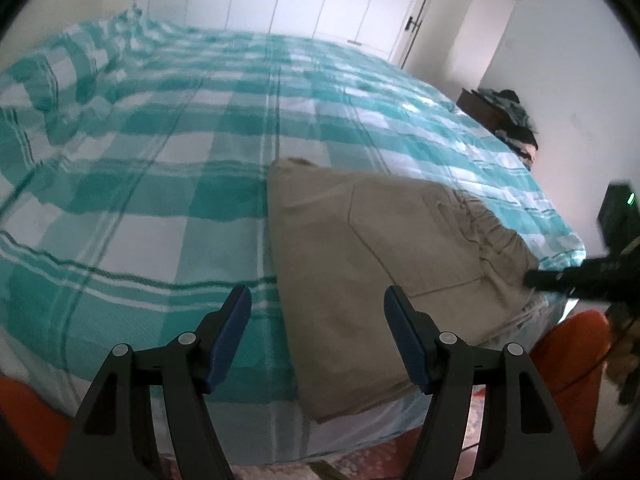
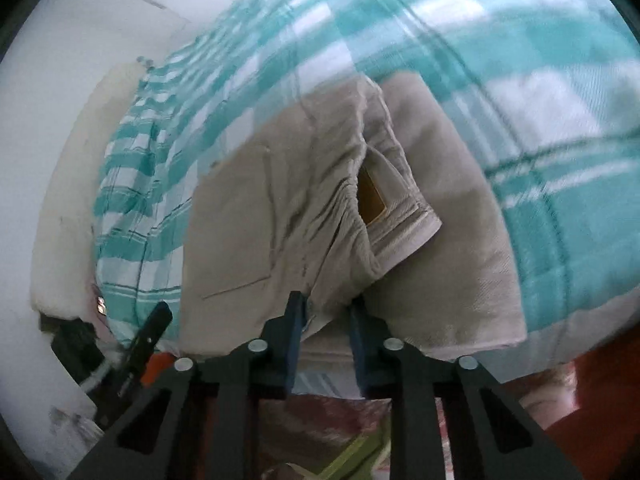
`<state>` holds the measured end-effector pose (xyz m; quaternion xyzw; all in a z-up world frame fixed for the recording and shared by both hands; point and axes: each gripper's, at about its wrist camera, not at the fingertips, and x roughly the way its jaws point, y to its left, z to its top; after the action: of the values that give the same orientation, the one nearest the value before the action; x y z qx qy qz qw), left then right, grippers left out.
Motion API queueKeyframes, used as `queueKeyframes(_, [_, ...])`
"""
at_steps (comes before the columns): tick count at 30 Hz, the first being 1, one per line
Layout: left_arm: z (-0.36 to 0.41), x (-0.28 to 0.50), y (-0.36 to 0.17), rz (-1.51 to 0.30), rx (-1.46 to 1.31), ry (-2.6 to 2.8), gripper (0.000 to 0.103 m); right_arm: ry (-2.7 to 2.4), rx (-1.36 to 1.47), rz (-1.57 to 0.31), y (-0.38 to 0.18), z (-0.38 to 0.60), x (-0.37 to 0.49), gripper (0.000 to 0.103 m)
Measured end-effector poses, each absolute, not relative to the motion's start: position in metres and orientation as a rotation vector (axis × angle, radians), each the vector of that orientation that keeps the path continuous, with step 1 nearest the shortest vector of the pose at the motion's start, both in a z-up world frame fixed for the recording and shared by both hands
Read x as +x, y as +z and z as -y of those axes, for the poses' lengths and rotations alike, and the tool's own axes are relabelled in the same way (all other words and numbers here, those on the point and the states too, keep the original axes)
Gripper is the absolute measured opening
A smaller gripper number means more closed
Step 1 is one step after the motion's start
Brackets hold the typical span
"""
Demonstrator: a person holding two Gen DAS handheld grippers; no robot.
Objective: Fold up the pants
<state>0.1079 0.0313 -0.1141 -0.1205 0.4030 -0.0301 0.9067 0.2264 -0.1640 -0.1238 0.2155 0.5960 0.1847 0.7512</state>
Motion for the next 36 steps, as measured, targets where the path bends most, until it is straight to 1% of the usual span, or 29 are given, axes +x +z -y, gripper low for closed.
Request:
queueKeyframes(3, [-0.016,0.107,-0.109,-0.803,-0.189,-0.097,0.07,0.426,0.36,-1.206,-0.088,0.153,0.223,0.015])
queueKeyframes(5, [0.001,0.113,-0.116,-0.831,-0.135,-0.147,0.071,0.439,0.233,-1.117,-0.07,0.141,0.224,0.015])
queueKeyframes(6, [0.01,0.118,-0.124,-0.869,-0.107,-0.17,0.07,0.427,0.203,-1.11,-0.073,0.14,0.227,0.015])
queueKeyframes(8, [0.026,0.124,-0.138,-0.921,-0.034,-0.174,0.07,0.377,0.24,-1.155,-0.097,0.152,0.237,0.015])
queueKeyframes(10, [0.031,0.124,-0.142,-0.918,-0.002,-0.172,0.07,0.351,0.396,-1.242,-0.133,0.174,0.242,0.015])
queueKeyframes(11, [0.03,0.124,-0.141,-0.917,-0.011,-0.172,0.07,0.361,0.538,-1.255,-0.145,0.189,0.239,0.016])
queueKeyframes(12, [0.027,0.125,-0.141,-0.919,-0.031,-0.176,0.07,0.372,0.61,-1.25,-0.148,0.199,0.237,0.02])
queueKeyframes(13, [0.023,0.126,-0.141,-0.923,-0.06,-0.181,0.07,0.371,0.671,-1.257,-0.15,0.206,0.235,0.032])
queueKeyframes(14, [0.02,0.127,-0.142,-0.926,-0.079,-0.183,0.07,0.363,0.733,-1.268,-0.151,0.214,0.233,0.038])
queueKeyframes(18, [0.023,0.13,-0.144,-0.927,-0.071,-0.184,0.071,0.4,0.833,-1.284,-0.156,0.225,0.23,0.039])
queueKeyframes(20, [0.025,0.128,-0.144,-0.924,-0.063,-0.183,0.072,0.404,0.824,-1.294,-0.16,0.221,0.233,0.042])
queueKeyframes(23, [0.024,0.126,-0.144,-0.921,-0.062,-0.187,0.072,0.384,0.724,-1.321,-0.163,0.21,0.244,0.045])
queueKeyframes(24, [0.024,0.126,-0.145,-0.922,-0.063,-0.188,0.072,0.375,0.693,-1.321,-0.162,0.206,0.246,0.047])
queueKeyframes(25, [0.024,0.127,-0.145,-0.922,-0.063,-0.187,0.072,0.376,0.682,-1.317,-0.163,0.203,0.247,0.054])
queueKeyframes(26, [0.024,0.127,-0.145,-0.923,-0.061,-0.186,0.072,0.377,0.674,-1.309,-0.165,0.199,0.248,0.057])
queueKeyframes(27, [0.025,0.127,-0.144,-0.923,-0.057,-0.182,0.072,0.372,0.655,-1.302,-0.167,0.196,0.249,0.057])
queueKeyframes(28, [0.024,0.127,-0.144,-0.925,-0.056,-0.18,0.072,0.375,0.629,-1.294,-0.168,0.193,0.25,0.053])
queueKeyframes(29, [0.024,0.127,-0.143,-0.932,-0.056,-0.174,0.072,0.376,0.582,-1.281,-0.168,0.189,0.251,0.044])
queueKeyframes(30, [0.024,0.128,-0.141,-0.944,-0.055,-0.164,0.072,0.382,0.551,-1.262,-0.166,0.188,0.251,0.041])
queueKeyframes(32, [0.024,0.127,-0.135,-0.969,-0.047,-0.122,0.072,0.407,0.562,-1.23,-0.158,0.191,0.248,0.031])
queueKeyframes(34, [0.026,0.124,-0.127,-0.97,-0.033,-0.089,0.072,0.434,0.556,-1.179,-0.143,0.187,0.243,0.027])
queueKeyframes(36, [0.029,0.122,-0.119,-0.971,-0.01,-0.063,0.071,0.451,0.531,-1.133,-0.124,0.182,0.241,0.026])
